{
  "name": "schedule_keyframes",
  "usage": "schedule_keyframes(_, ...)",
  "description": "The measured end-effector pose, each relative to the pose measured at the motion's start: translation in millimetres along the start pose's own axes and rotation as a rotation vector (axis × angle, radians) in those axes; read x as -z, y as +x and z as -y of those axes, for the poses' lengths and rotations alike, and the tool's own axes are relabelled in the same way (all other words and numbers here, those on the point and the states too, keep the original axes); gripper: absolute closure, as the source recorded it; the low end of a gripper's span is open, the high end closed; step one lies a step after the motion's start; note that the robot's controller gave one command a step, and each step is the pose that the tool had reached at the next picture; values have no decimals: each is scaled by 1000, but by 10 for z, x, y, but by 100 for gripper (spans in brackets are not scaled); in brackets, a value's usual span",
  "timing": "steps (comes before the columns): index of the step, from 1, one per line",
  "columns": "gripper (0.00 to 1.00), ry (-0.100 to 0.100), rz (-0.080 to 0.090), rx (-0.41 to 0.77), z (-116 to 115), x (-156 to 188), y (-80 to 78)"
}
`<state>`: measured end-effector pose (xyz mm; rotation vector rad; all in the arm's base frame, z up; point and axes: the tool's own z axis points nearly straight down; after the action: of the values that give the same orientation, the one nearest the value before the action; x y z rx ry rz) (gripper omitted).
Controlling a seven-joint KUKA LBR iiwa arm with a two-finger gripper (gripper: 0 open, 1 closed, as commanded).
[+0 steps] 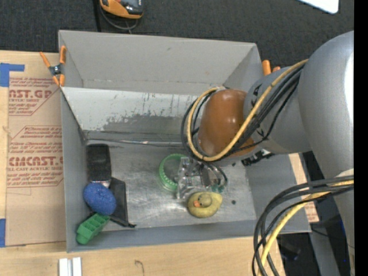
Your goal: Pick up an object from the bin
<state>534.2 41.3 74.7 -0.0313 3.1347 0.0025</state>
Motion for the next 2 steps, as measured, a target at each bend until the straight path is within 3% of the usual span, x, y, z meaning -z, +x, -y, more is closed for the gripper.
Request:
schedule_keyframes(1,100,1,-5,-5,171,1165,46)
schedule_keyframes(2,0,1,-5,-5,170,1164,47)
